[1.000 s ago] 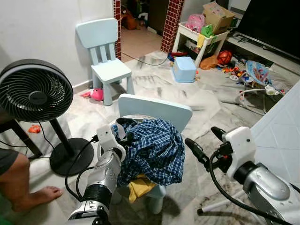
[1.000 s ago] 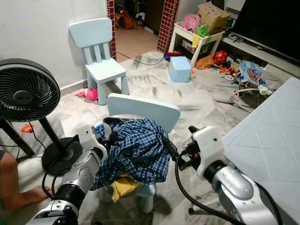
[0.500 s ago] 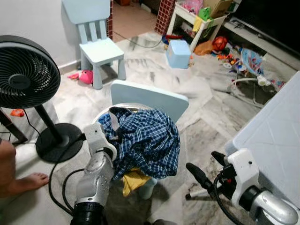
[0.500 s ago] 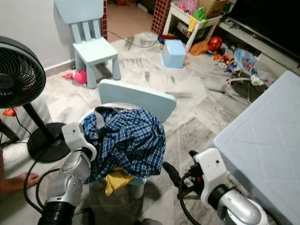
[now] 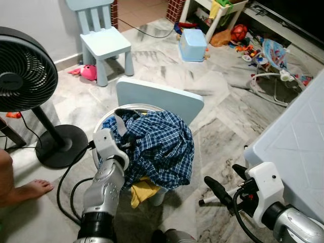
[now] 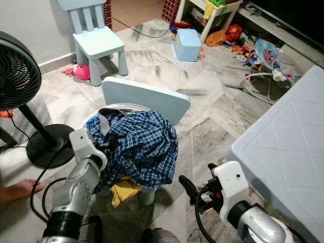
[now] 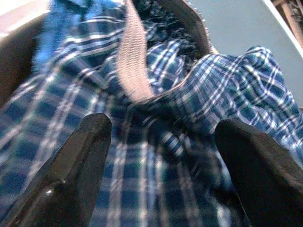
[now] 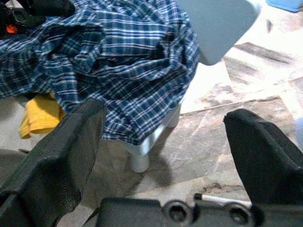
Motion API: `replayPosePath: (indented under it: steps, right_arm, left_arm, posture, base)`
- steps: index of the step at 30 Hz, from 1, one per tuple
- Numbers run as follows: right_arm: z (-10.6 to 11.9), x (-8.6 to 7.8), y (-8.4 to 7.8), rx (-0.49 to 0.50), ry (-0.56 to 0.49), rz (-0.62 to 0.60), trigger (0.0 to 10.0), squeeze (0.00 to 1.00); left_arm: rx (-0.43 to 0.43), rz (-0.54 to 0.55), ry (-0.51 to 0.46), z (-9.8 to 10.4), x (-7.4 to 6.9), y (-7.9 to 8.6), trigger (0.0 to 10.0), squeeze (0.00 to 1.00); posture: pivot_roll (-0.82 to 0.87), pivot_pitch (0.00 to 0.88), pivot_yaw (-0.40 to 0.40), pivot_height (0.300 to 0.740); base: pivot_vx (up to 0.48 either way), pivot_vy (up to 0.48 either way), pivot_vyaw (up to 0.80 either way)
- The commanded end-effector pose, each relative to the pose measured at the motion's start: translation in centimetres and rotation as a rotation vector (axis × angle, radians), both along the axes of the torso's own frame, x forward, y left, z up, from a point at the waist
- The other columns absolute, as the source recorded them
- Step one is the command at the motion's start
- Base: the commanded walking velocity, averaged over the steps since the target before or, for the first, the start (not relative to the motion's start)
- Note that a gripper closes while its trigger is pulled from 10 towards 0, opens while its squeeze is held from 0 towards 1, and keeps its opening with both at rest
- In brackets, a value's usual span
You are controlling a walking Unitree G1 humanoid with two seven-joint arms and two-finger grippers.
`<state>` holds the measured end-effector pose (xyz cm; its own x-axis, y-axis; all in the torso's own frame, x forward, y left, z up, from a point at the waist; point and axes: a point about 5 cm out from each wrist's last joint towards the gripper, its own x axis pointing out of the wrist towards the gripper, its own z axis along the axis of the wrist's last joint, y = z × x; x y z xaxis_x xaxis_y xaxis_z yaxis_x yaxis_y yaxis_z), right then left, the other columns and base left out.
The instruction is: Hang hanger
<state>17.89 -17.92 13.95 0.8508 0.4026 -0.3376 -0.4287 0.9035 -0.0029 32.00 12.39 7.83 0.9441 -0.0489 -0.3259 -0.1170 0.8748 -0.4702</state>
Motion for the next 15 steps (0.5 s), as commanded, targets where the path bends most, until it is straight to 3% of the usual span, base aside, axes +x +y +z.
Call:
replayPosePath:
  steps: [1, 10, 15]
  right_arm:
    - [0.4, -0.3, -0.7, -0.033, -0.002, -0.032, 10.0, 0.0]
    - [0.4, -0.4, -1.0, -0.042, -0.005, -0.041, 10.0, 0.0]
    - [0.5, -0.4, -1.0, -0.044, -0.009, -0.04, 10.0, 0.0]
  left_arm:
    - [-0.03, -0.019, 0.01, -0.3, 0.4, -0.6, 10.0, 0.0]
    - [-0.062, -0.016, -0.015, 0.2, 2.5, -0.7, 10.0, 0.0]
    - [-0.167, -0.01, -0.012, 0.0, 2.9, -1.0, 10.0, 0.0]
  posture:
    - [-0.32, 0.226, -0.2, 0.74]
    - [-0.33, 0.22, -0.196, 0.74]
    - [-0.34, 0.222, -0.196, 0.74]
  base:
    - [0.0, 0.0, 0.0]
    - [0.0, 0.0, 0.0]
    - [0.0, 0.0, 0.0]
